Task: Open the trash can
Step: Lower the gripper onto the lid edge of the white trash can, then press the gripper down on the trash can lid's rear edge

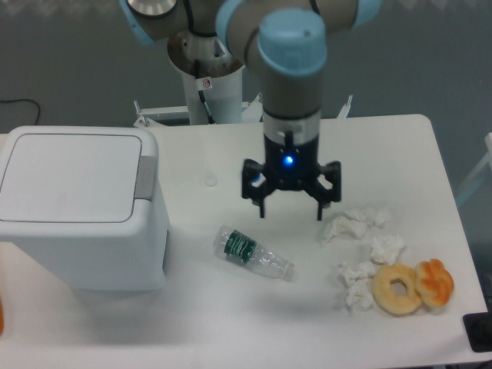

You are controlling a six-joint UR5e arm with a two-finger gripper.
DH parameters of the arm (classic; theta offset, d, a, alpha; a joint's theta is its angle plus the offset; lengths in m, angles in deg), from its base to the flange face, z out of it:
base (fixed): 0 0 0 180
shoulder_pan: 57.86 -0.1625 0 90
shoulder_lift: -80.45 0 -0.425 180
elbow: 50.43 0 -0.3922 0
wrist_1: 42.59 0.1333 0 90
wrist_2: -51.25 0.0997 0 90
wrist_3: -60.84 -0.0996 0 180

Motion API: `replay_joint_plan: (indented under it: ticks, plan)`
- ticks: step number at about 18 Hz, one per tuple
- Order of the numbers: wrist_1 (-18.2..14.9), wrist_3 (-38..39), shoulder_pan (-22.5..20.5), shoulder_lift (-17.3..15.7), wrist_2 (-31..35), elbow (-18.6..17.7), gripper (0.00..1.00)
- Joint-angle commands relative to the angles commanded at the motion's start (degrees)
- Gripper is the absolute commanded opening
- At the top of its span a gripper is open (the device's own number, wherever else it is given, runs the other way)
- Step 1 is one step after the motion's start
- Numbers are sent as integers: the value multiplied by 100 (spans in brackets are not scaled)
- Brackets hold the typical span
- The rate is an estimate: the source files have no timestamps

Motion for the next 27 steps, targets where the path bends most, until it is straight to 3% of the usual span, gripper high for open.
replay_joint_plan:
  ticks: [1, 2, 9, 14, 17, 22, 27]
  plan:
    - [0, 131, 0, -79, -105, -17, 30]
    - [0, 246, 17, -150, -211, -26, 21]
    - [0, 923, 517, -343, -712, -140, 0]
    - [-9, 1020, 659, -370, -1468, -281, 0]
    - [-44, 1082, 650, -431, -1478, -316, 0]
    - [-44, 1056, 607, -695, -1530, -702, 0]
    - [-53, 1091, 659, -739, -1583, -756, 0]
